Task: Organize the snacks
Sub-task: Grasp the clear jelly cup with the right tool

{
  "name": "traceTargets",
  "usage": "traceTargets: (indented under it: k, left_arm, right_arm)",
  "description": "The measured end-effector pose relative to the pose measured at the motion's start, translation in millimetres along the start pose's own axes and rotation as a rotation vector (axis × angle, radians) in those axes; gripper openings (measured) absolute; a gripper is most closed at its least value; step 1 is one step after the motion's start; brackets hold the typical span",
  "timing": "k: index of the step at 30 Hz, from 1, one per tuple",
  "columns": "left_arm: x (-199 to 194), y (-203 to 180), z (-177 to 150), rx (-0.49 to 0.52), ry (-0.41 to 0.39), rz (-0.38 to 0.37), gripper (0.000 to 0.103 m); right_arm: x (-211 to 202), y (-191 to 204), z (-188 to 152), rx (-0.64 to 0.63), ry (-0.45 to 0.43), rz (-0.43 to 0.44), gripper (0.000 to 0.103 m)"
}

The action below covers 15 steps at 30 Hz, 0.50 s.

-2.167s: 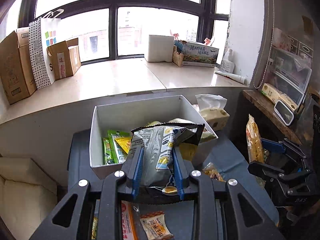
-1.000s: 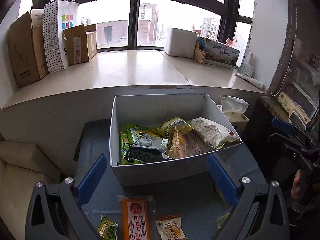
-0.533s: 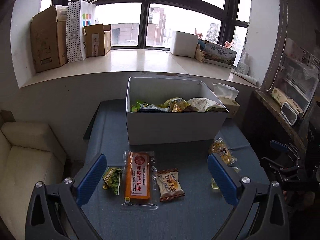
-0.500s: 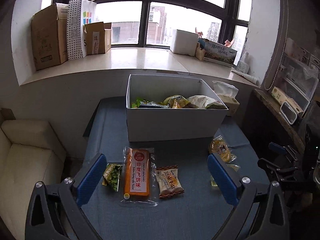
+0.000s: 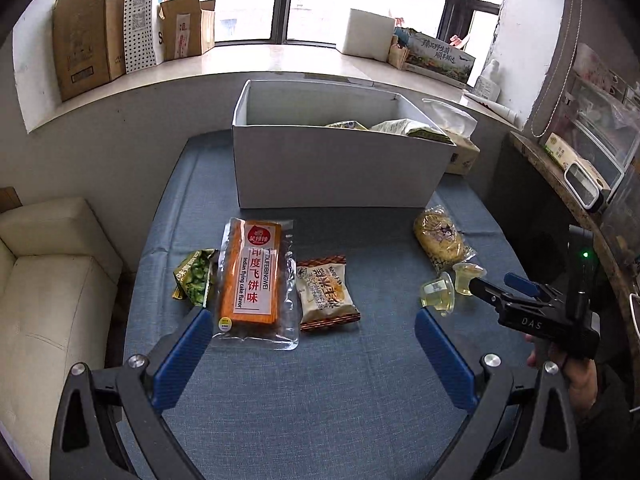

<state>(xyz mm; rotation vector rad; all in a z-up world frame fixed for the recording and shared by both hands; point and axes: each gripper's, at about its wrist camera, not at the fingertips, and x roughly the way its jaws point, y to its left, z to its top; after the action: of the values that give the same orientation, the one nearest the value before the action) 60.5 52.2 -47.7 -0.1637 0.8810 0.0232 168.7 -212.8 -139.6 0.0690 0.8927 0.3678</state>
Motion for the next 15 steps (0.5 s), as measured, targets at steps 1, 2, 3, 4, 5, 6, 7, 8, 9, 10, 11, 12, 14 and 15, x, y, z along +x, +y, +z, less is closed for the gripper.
traceTargets:
  k: [1, 2, 3, 4, 5, 6, 7, 8, 9, 10, 11, 12, 14, 15]
  left_arm:
    - [0.5, -0.2, -0.2, 0.001, 0.001, -0.002, 0.103]
    - [1.0, -0.5, -0.6, 0.002, 0.003, -0.002, 0.103]
    - [1.4, -0.4, -0.5, 0.004, 0.003, 0.0, 0.103]
    - [1.6, -0.1, -0.5, 0.004, 0.001, 0.004, 0.103]
    - [2.2, -0.3, -0.6, 0.003, 0.002, 0.002, 0.103]
    - [3.1, -0.4, -0.5, 0.003, 0.005, -0.002, 0.103]
    - [4.3, -0.6, -0.9, 0.004, 0.007, -0.003, 0.103]
    - [5.4, -0.9, -1.3, 0.007, 0.01, -0.001, 0.103]
    - [6.8, -2.2, -1.7, 0.011, 0.012, -0.001, 0.103]
    - [8.3, -3.3, -1.7, 0.014, 0.016, -0.003, 0.103]
    - [9.7, -4.7, -2.0, 0.016, 0.019, -0.005, 0.103]
    - [11.1, -6.5, -2.4, 0.019, 0.021, -0.006, 0.103]
    - [14.9, -10.3, -3.2, 0.028, 0.029, -0.011, 0.103]
    - [17.0, -12.7, -3.6, 0.034, 0.035, -0.013, 0.103]
  right_arm:
    - [3.2, 0.8, 0.5, 0.003, 0.0, -0.002, 0.103]
    - [6.7, 1.1, 0.9, 0.009, 0.003, -0.011, 0.099]
    - [10.5, 1.2, 1.2, 0.015, 0.008, -0.02, 0.094]
    - [14.4, 0.4, 1.3, 0.023, 0.018, -0.033, 0.083]
    - [18.8, -0.6, 1.5, 0.028, 0.027, -0.044, 0.077]
    - [21.6, -0.5, 1.1, 0.026, 0.031, -0.05, 0.077]
    - [22.2, 1.8, 1.2, 0.008, 0.021, -0.065, 0.077]
    - [23.6, 4.3, 1.1, -0.01, 0.022, -0.075, 0.077]
    - [25.0, 6.2, 0.4, -0.024, 0.023, -0.085, 0.077]
    - [25.6, 7.5, -0.4, -0.038, 0.02, -0.095, 0.075]
    - [25.6, 8.3, -1.2, -0.053, 0.014, -0.101, 0.069]
    - [24.8, 8.0, -1.7, -0.06, 0.009, -0.114, 0.064]
    - [22.5, 5.5, -1.4, -0.062, 0.0, -0.129, 0.036]
    - [22.9, 3.7, -0.8, -0.061, 0.004, -0.116, 0.036]
